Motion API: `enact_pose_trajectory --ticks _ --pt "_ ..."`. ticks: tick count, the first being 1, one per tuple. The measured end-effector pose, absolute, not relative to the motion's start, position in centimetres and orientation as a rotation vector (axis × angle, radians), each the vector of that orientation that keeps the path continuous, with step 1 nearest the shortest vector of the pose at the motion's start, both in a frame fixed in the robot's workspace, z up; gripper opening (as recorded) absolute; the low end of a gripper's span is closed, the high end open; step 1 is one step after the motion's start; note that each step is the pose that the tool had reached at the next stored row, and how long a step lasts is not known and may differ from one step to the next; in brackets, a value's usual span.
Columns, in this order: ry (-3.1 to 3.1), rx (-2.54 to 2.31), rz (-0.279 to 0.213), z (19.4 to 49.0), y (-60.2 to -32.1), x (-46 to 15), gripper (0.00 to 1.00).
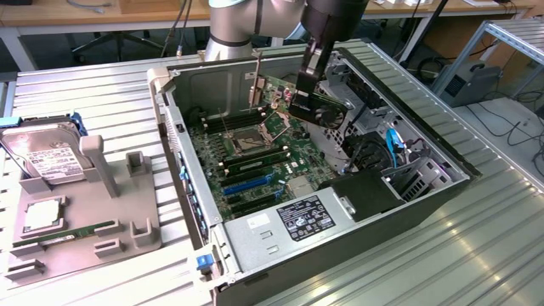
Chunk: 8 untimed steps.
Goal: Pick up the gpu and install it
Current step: 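Insert the gpu into the slot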
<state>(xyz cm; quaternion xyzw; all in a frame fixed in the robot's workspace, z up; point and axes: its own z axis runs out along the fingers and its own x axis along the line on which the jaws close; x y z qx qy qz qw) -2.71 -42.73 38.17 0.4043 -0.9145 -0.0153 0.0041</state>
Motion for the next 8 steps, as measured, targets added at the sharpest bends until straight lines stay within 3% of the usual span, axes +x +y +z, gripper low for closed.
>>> enact_pose_trajectory --ticks 8 --pt "-2.857 1.285 -0.048 38.16 -42.73 -2.71 0.27"
